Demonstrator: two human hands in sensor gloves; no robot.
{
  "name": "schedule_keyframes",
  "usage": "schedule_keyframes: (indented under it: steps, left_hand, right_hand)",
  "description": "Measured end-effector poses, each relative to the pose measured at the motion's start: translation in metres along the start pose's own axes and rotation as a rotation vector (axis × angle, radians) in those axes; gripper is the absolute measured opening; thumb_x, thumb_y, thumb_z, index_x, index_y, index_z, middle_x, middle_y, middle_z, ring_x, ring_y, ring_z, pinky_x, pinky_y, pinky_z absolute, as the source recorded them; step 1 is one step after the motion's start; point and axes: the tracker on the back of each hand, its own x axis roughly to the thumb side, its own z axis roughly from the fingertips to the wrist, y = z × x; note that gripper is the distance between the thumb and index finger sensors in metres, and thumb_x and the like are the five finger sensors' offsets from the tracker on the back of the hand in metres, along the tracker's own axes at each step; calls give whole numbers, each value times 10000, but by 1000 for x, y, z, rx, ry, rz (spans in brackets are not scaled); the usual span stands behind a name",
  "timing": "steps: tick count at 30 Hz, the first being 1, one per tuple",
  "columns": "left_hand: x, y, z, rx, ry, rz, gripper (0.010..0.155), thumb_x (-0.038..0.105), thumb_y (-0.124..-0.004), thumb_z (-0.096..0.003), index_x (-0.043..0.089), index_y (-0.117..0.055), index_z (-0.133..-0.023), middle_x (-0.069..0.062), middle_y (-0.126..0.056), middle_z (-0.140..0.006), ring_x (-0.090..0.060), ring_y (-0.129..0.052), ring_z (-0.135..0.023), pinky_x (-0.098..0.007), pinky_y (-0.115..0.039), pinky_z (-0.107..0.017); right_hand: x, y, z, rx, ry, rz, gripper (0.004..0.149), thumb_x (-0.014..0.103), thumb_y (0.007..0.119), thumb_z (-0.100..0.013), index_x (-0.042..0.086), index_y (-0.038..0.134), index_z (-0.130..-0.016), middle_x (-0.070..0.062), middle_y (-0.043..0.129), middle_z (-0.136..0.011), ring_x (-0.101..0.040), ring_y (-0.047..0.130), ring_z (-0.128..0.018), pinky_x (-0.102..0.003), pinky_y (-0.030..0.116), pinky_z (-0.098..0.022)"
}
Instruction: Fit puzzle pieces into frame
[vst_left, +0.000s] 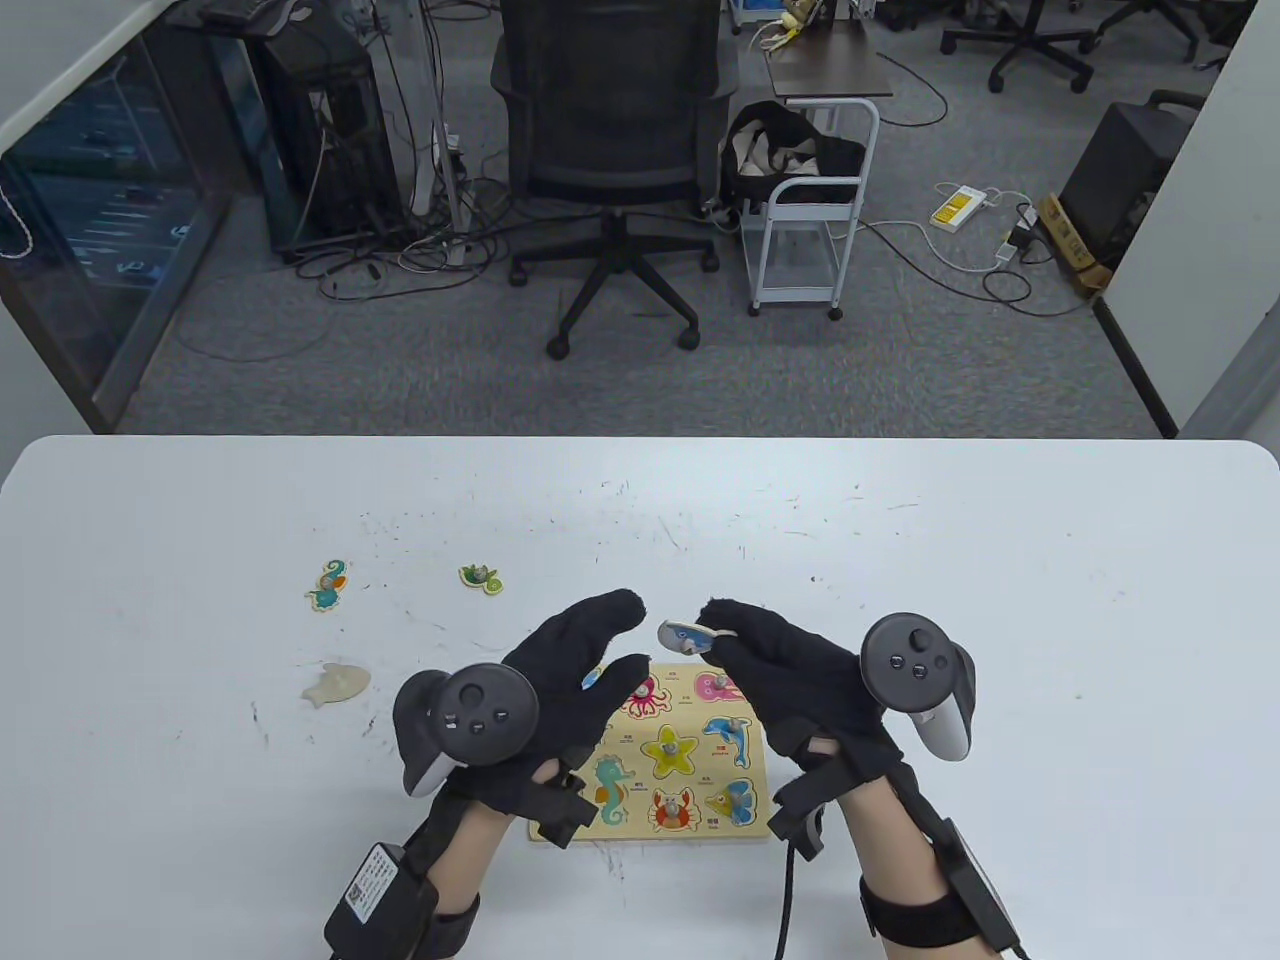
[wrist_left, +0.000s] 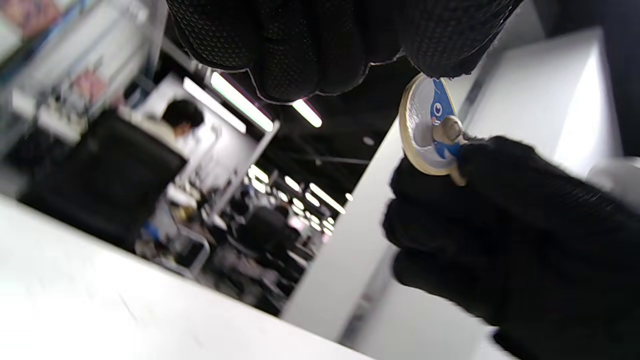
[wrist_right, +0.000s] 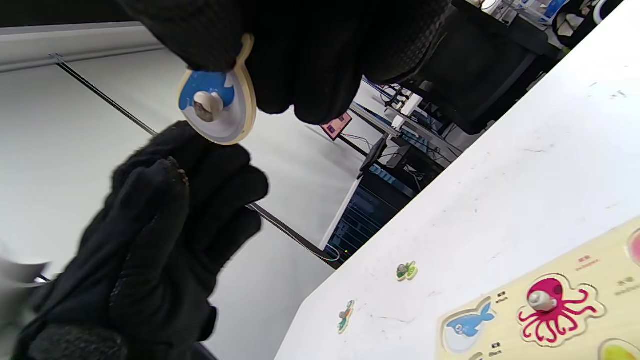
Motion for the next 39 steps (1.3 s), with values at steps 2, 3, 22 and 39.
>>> schedule_keyframes:
  steps: [2,3,22,39]
  left_hand:
    - [12,1,5,74,-44,-174,561,523,-803,-506,355,-685,-1029,58,-861,-1017,-184,-908,-907,-414,-779,-704]
    - [17,1,7,102,-61,-225,547,524,-806,-502,364,-700,-1014,68,-878,-995,-169,-923,-887,-404,-791,-693]
    - [63,-33,21,164,-231,-781,525,539,-840,-471,404,-745,-969,113,-922,-941,-126,-958,-844,-388,-815,-680]
    - [63,-35,19,173,-215,-780,450,523,-866,-461,441,-801,-899,143,-962,-889,-99,-985,-811,-377,-828,-675]
  right_hand:
    - [-1,2,-1,-10,10,18,447,410,844,-474,246,832,-890,-8,982,-787,-229,1013,-674,-471,785,-592]
    - [-2,3,-2,-3,17,29,448,412,842,-477,245,829,-892,-2,982,-782,-225,1012,-671,-470,784,-592]
    - [-5,17,-9,162,69,34,477,432,825,-485,216,817,-910,-1,993,-751,-215,1024,-635,-465,795,-575]
    - [-11,16,-13,272,58,-84,507,439,804,-498,191,783,-940,-23,968,-787,-243,1000,-670,-483,771,-594]
